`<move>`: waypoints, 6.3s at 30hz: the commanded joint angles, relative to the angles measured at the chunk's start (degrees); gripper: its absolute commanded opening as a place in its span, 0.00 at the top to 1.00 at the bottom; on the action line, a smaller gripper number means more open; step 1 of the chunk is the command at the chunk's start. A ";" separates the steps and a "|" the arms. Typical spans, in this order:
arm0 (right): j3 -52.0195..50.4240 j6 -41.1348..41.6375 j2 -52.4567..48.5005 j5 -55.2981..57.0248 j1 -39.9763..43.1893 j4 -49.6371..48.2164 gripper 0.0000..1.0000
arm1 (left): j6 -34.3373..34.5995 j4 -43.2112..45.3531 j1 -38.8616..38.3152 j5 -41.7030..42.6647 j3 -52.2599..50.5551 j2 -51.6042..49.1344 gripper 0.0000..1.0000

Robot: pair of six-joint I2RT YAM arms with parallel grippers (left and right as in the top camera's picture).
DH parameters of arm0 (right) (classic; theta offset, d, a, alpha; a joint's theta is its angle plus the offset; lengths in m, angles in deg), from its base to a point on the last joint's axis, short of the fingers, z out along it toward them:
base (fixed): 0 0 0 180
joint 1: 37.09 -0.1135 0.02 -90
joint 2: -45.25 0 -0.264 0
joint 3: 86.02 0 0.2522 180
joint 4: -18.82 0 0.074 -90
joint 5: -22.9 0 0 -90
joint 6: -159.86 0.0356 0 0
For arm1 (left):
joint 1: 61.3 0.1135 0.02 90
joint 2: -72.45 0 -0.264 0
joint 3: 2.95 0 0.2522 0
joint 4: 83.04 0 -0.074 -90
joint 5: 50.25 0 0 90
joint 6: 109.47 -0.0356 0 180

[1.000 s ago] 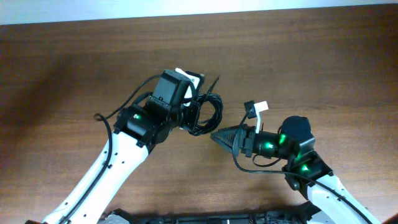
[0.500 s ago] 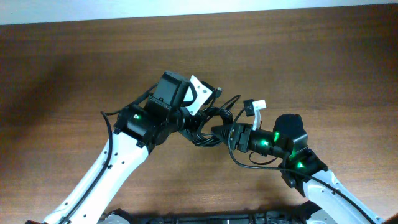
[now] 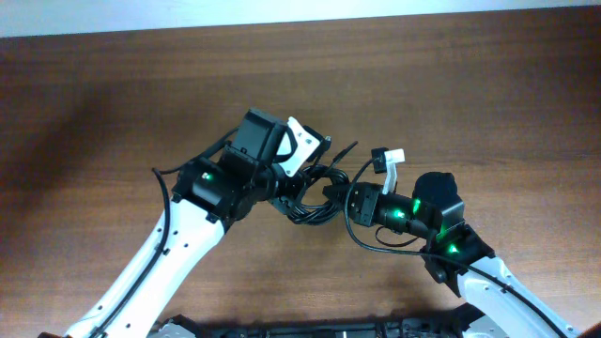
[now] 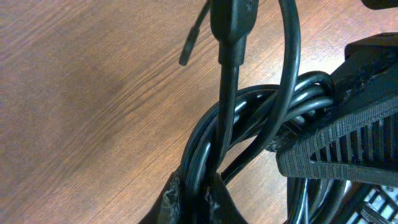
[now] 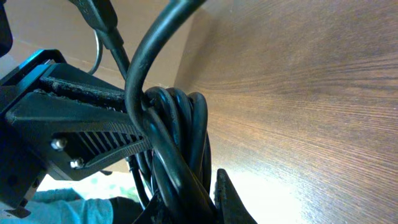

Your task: Untangle cables

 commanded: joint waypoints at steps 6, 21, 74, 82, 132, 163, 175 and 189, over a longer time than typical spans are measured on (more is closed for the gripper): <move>0.81 7.13 -0.15 16.44 -0.35 -0.85 0.96 | 41.09 -0.61 13.16 1.03 5.35 0.81 0.01; 0.81 25.07 -5.01 28.35 -0.39 -7.28 0.96 | 52.22 -4.48 10.86 13.44 5.07 -2.03 0.01; 18.93 -48.19 -3.15 22.86 -5.81 25.62 0.41 | -18.69 -7.98 14.73 34.60 5.09 -11.41 1.00; 18.93 -47.52 -3.13 16.90 -5.86 25.03 0.95 | -19.06 -8.70 11.08 31.63 5.09 -11.41 1.00; 18.91 -40.24 -9.60 27.78 -5.92 25.00 0.55 | 6.12 0.94 15.52 45.77 5.09 -11.41 1.00; 18.91 -28.74 3.52 27.96 -5.77 31.50 0.96 | 31.47 4.55 20.55 12.50 5.09 -9.57 1.00; 18.93 -32.46 -3.15 15.50 -5.86 22.23 0.48 | 8.02 8.63 19.39 25.07 5.07 -7.52 1.00; 18.93 -34.01 -9.49 25.07 -5.86 23.85 0.67 | 8.17 9.68 12.85 39.52 5.07 -7.50 1.00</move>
